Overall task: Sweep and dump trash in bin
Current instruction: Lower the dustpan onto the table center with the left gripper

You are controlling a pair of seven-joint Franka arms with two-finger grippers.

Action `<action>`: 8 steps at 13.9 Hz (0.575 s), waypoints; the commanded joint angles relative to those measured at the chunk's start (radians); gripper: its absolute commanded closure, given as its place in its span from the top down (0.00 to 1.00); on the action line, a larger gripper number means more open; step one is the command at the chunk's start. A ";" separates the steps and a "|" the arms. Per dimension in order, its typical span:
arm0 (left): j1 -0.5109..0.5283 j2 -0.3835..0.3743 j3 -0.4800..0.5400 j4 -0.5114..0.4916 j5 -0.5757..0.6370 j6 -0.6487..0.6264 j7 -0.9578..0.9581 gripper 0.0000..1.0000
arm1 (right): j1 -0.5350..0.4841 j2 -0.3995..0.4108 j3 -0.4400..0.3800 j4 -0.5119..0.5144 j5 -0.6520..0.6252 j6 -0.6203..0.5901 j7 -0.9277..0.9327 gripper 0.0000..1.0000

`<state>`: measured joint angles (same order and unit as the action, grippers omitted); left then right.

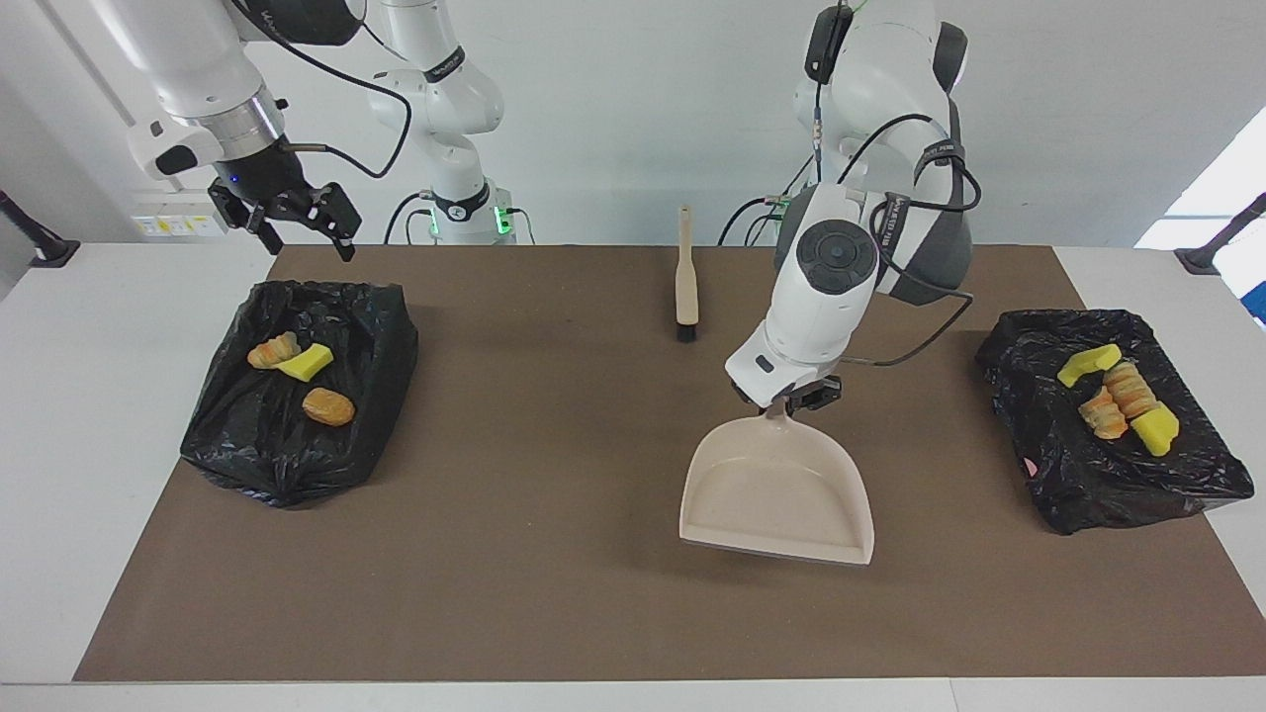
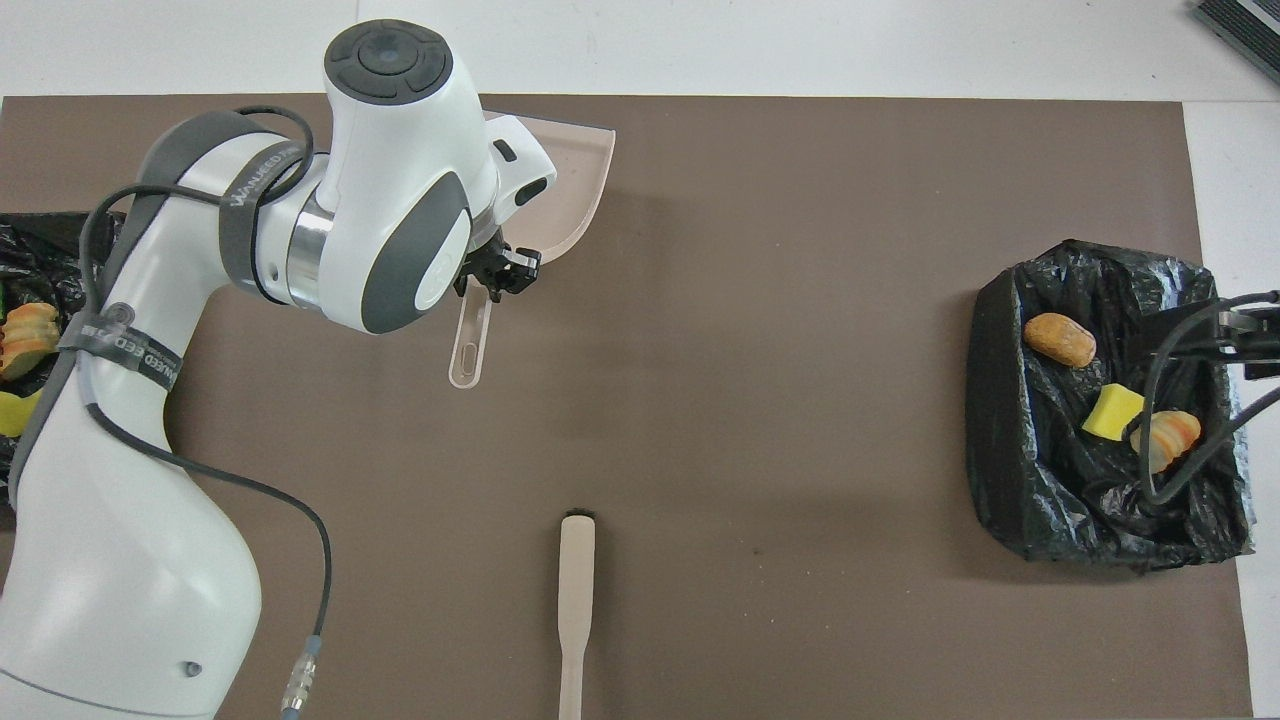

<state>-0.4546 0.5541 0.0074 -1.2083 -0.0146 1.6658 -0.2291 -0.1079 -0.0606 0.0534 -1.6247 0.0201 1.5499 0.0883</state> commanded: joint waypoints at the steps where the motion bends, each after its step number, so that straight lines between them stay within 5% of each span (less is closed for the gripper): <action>1: -0.021 0.017 0.008 0.009 -0.028 0.026 -0.045 0.00 | -0.006 -0.008 0.017 -0.014 0.009 0.012 0.011 1.00; 8: -0.081 0.026 0.008 -0.060 -0.045 0.064 -0.053 0.00 | -0.007 -0.008 0.017 -0.014 0.011 0.012 0.011 1.00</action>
<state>-0.5168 0.5796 0.0018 -1.2296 -0.0439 1.6918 -0.2711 -0.1070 -0.0606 0.0656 -1.6247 0.0201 1.5499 0.0883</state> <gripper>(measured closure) 0.665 0.000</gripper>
